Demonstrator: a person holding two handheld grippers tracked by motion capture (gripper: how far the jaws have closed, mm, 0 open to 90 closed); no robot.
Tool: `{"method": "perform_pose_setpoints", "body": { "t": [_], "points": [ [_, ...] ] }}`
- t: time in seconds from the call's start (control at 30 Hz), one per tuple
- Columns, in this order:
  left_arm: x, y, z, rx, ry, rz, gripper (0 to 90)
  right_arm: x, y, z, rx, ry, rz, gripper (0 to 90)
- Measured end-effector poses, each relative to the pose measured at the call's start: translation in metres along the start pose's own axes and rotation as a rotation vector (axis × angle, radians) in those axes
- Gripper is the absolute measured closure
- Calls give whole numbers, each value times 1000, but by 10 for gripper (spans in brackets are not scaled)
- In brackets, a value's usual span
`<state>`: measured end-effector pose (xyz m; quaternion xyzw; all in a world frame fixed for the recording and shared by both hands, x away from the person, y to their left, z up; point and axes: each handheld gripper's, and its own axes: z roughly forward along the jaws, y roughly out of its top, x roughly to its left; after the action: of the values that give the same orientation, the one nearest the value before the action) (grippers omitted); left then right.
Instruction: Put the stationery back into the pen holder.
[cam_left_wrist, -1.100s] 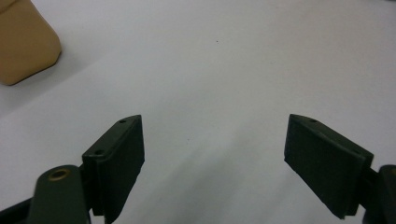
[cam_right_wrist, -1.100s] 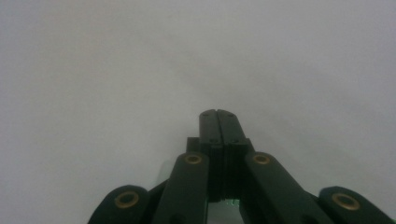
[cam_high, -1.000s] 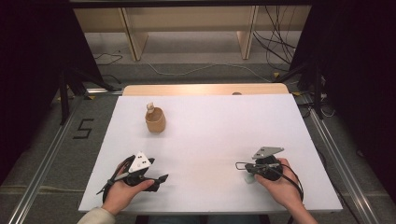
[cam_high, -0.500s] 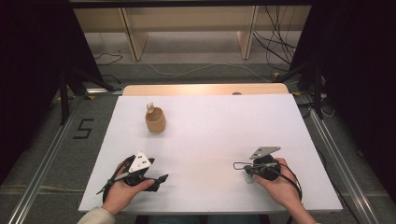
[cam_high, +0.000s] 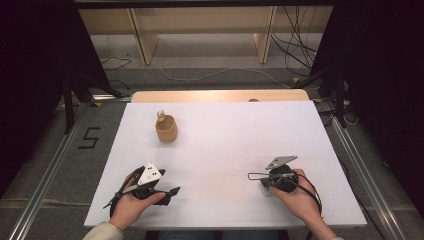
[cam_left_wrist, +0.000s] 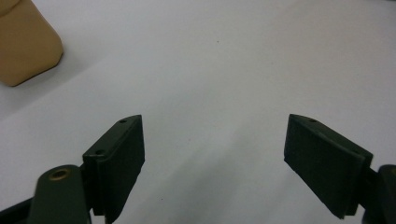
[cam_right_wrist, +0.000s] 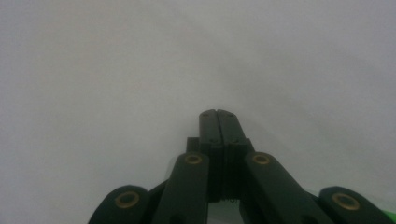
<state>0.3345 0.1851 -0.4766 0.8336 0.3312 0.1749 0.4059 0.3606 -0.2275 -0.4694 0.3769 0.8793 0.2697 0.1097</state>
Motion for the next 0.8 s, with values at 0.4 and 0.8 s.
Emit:
{"method": "perform_pose_setpoints", "body": {
  "t": [0.4, 0.8],
  "points": [
    [0, 0, -1, 1, -4, 2, 203, 0, -2, -5, 31, 14, -3, 900],
    [0, 0, -1, 2, -1, 2, 203, -1, -11, -16, 107, 26, 28, 900]
  ]
}}
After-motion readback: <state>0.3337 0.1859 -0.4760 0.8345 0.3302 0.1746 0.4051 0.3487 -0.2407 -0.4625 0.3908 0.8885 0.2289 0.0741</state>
